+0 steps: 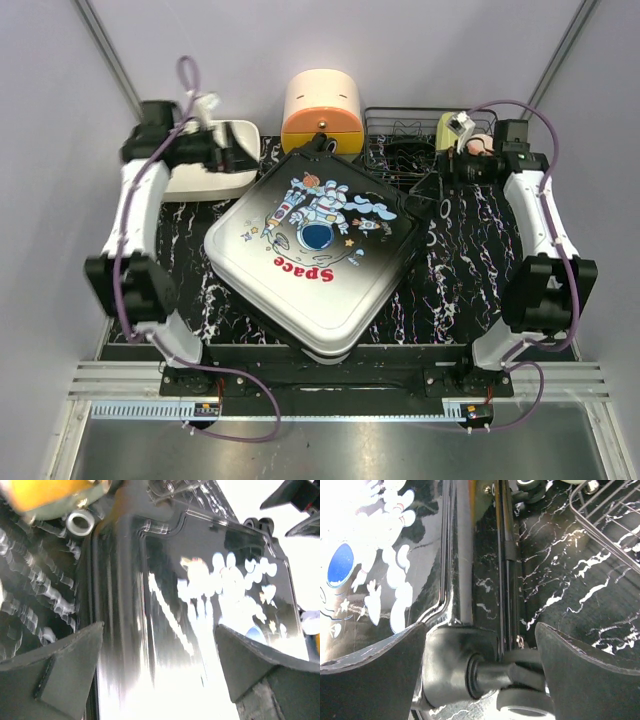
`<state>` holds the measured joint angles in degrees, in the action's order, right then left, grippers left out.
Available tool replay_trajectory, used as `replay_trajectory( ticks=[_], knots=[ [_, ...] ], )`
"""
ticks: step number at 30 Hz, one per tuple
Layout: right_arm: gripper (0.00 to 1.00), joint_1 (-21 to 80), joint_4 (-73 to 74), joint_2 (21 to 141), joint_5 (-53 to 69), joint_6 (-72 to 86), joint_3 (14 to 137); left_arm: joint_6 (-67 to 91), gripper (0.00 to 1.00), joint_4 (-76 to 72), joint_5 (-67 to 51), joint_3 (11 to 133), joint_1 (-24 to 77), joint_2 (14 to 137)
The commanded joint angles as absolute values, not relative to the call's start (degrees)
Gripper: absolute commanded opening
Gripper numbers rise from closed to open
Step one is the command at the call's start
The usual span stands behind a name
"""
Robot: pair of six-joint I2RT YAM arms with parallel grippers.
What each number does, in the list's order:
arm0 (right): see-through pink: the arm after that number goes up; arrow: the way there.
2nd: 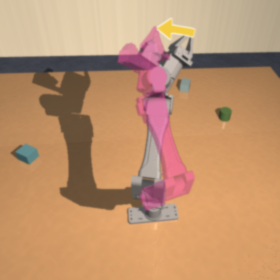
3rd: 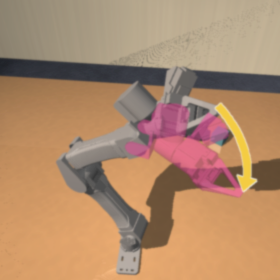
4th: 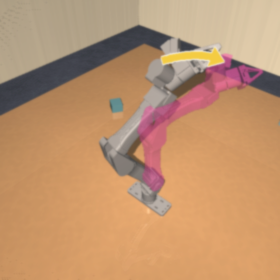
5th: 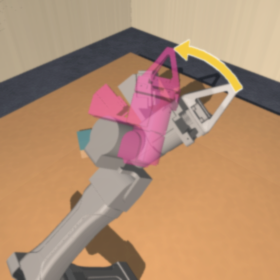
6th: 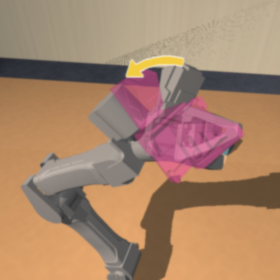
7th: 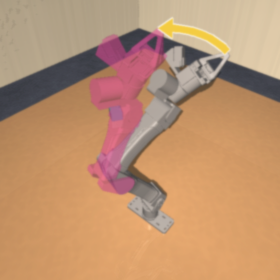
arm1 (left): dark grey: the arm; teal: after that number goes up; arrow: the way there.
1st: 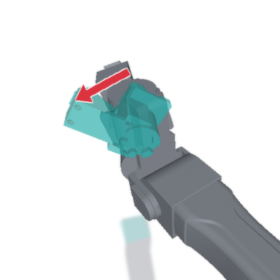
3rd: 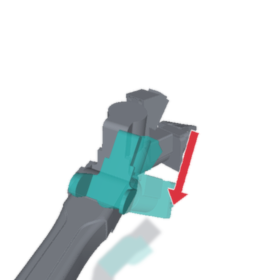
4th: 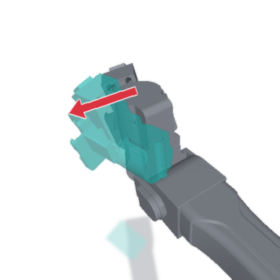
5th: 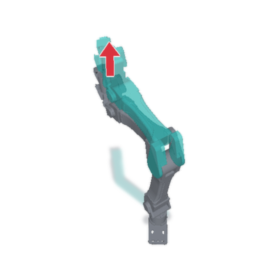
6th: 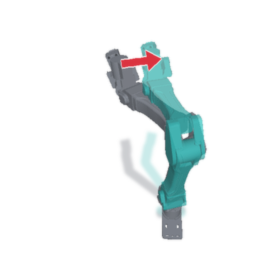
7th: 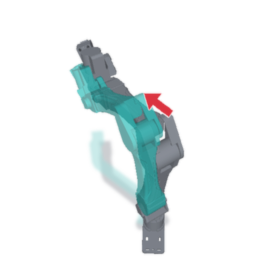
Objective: Open, take out, and arrange the luggage
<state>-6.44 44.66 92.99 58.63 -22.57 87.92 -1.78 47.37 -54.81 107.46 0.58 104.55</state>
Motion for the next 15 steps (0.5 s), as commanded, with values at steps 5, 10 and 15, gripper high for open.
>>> replay_trajectory(
  ticks=[5, 10, 15],
  knots=[
    [1.0, -1.24, 52.69, 97.03, 62.92, -27.65, 90.62, 15.2, 0.99, 39.37, -58.09, 70.11, -20.98, 66.56],
    [0.95, 3.16, 67.9, 97.12, 65.3, -39.01, 87.29, 19.04, 0.99, 45.44, -59.41, 56.98, -22.68, 51.78],
    [0.8, 3.87, 79.78, 94.41, 66.27, -49.2, 83.24, 24.25, 0.99, 45.61, -59.68, 50.63, -22.68, 45.36]
  ],
)
